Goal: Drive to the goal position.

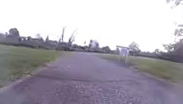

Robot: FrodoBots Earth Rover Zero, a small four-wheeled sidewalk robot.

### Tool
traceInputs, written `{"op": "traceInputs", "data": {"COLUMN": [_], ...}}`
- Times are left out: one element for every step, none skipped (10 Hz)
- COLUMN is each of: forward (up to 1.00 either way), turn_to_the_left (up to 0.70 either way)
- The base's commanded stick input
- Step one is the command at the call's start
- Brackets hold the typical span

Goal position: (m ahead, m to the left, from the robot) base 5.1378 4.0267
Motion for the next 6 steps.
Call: {"op": "traceInputs", "data": {"forward": [0.85,0.85,0.85,0.85,0.85,0.85], "turn_to_the_left": [0.00,0.00,0.00,0.00,0.00,0.00]}}
